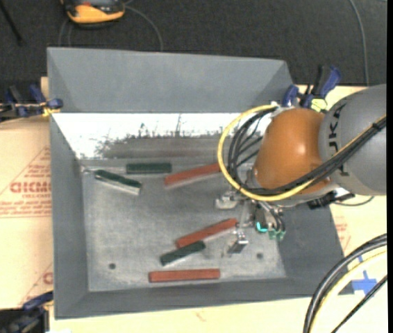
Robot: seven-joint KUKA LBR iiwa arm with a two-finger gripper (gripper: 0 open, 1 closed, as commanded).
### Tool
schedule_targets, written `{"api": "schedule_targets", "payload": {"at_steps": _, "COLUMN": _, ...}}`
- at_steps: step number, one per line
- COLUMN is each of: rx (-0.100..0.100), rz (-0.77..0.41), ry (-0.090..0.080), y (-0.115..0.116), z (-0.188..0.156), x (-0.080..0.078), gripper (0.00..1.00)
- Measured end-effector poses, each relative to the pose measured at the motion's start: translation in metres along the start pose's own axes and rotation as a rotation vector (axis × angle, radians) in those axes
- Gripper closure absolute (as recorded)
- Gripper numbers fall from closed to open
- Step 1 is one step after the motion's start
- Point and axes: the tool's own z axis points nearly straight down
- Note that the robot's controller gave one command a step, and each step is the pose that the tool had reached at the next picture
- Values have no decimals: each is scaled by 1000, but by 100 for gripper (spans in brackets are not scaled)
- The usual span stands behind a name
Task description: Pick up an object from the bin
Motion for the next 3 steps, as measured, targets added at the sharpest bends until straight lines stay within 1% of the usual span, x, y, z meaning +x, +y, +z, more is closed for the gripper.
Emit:
{"api": "schedule_targets", "payload": {"at_steps": 1, "rx": 0, "rz": -140, "ry": 14, "y": 20, "z": 55, "x": -22, "gripper": 100}}
{"api": "schedule_targets", "payload": {"at_steps": 2, "rx": 0, "rz": -140, "ry": 14, "y": 20, "z": 55, "x": -22, "gripper": 100}}
{"api": "schedule_targets", "payload": {"at_steps": 3, "rx": 0, "rz": -133, "ry": 0, "y": 31, "z": -62, "x": -10, "gripper": 100}}
